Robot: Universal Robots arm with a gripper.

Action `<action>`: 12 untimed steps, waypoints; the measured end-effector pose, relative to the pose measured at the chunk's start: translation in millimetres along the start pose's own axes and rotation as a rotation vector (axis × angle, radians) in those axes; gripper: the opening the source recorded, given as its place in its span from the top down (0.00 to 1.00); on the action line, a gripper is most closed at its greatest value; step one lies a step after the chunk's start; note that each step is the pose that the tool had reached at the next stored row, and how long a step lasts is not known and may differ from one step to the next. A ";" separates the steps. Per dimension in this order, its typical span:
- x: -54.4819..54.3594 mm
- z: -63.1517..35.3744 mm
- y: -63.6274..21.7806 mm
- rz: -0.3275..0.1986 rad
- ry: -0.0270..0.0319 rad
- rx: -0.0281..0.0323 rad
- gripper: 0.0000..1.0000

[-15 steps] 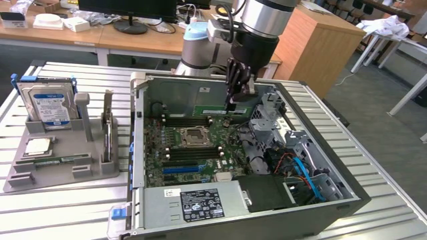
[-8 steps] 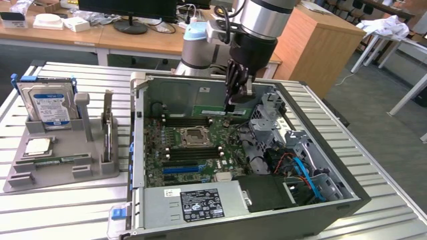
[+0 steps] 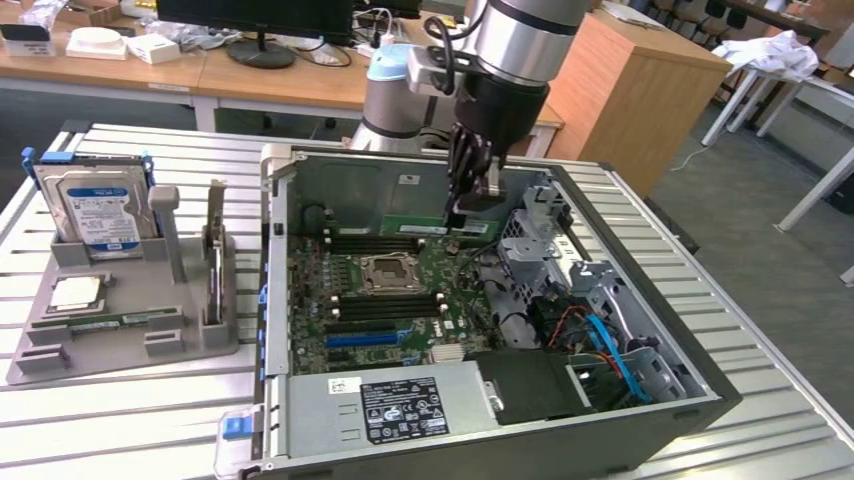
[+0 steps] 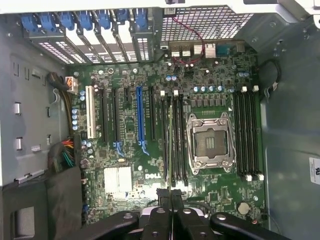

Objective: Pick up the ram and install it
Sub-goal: 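Insert the ram into the slot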

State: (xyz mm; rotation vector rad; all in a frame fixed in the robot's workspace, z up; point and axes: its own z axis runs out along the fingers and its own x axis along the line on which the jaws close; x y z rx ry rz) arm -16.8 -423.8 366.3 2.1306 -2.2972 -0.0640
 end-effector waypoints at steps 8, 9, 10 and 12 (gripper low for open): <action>0.2 6.5 0.9 0.000 0.0002 0.0000 0.88; 0.2 7.2 0.9 0.000 0.0001 0.0000 0.88; 0.3 8.0 0.8 0.000 0.0000 0.0000 0.88; 0.3 9.5 0.8 0.000 0.0001 0.0000 0.88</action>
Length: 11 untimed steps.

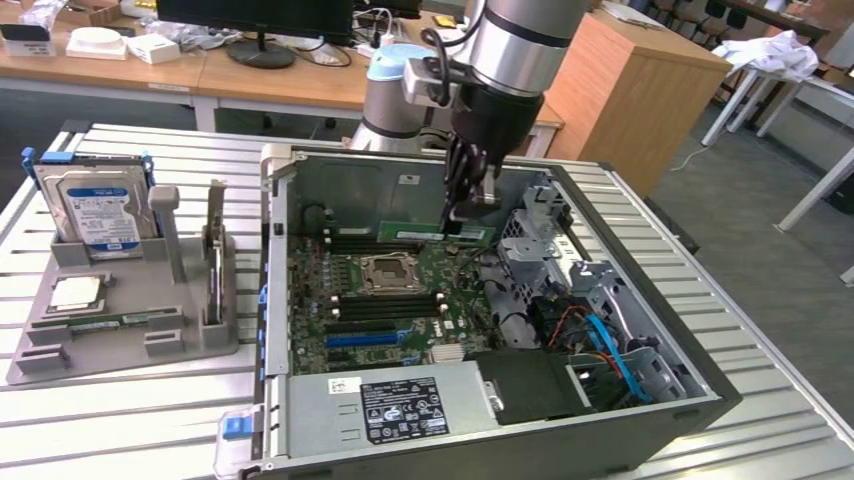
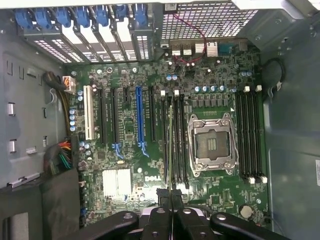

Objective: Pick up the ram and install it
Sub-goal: 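Insert the ram into the slot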

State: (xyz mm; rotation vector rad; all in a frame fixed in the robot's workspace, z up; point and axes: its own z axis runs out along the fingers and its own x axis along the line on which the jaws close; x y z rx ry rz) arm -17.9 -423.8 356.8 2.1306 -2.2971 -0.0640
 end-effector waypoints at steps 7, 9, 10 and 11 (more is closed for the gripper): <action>0.1 5.1 -0.2 0.000 -0.0001 0.0000 0.88; 0.1 6.4 -0.2 0.000 0.0000 0.0000 0.88; 0.1 7.1 -0.2 0.000 -0.0001 0.0000 0.88; 0.1 7.7 -0.3 0.000 -0.0001 0.0000 0.88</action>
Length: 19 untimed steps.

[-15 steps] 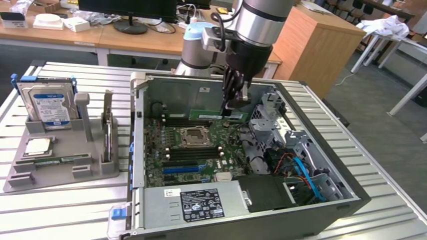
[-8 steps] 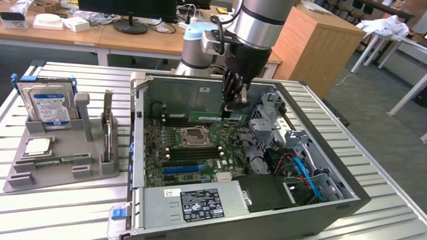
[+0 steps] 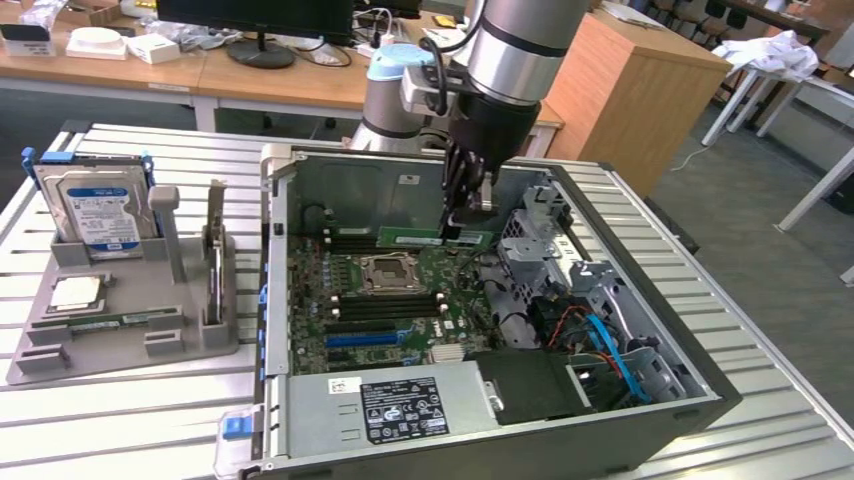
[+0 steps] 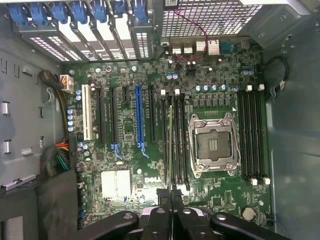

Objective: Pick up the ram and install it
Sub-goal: 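Insert the ram into the slot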

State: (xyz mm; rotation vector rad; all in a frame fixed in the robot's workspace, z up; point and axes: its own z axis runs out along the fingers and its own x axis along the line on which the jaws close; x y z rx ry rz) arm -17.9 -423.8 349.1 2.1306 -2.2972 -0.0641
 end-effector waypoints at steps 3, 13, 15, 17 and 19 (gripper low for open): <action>0.1 1.8 -0.1 0.000 0.0001 0.0000 0.88; 0.2 9.2 -0.3 0.000 0.0000 0.0000 0.88; 0.2 10.5 -0.4 0.000 0.0000 0.0000 0.88; 0.3 11.6 -0.4 0.000 0.0001 0.0000 0.88; 0.3 12.9 -0.4 0.000 0.0000 0.0000 0.88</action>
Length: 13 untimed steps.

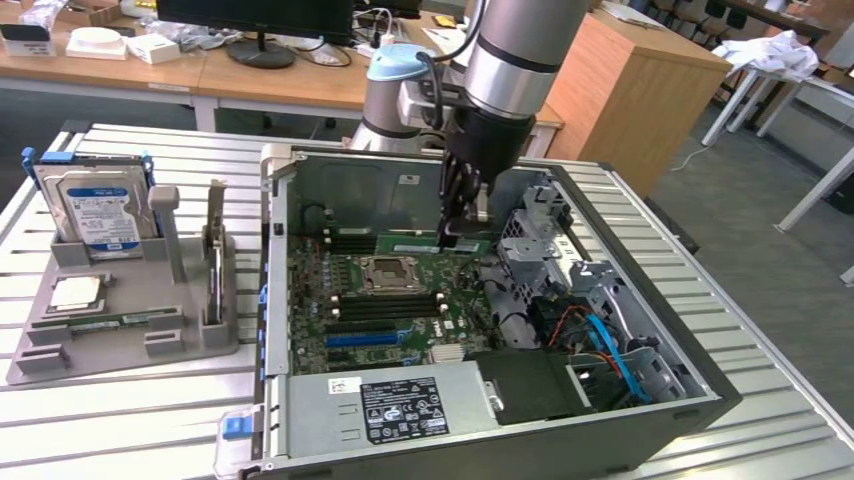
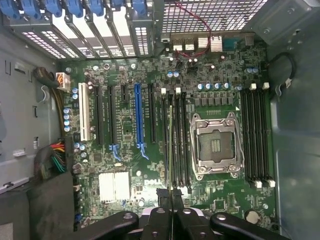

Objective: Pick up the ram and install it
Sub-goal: 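Insert the ram into the slot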

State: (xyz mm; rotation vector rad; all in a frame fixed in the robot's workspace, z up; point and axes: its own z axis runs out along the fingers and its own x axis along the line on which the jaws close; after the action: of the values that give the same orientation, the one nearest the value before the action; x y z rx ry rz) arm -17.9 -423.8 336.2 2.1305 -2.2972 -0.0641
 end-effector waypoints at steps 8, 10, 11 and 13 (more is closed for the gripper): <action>0.1 5.3 -0.2 0.000 0.0001 0.0000 0.88; 0.2 6.7 -0.2 0.000 0.0000 0.0000 0.88; 0.2 7.4 -0.3 0.000 0.0000 0.0000 0.88; 0.2 8.8 -0.3 0.000 0.0000 0.0000 0.88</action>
State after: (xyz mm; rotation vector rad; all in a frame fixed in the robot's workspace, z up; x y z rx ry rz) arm -18.0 -423.8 327.4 2.1305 -2.2972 -0.0641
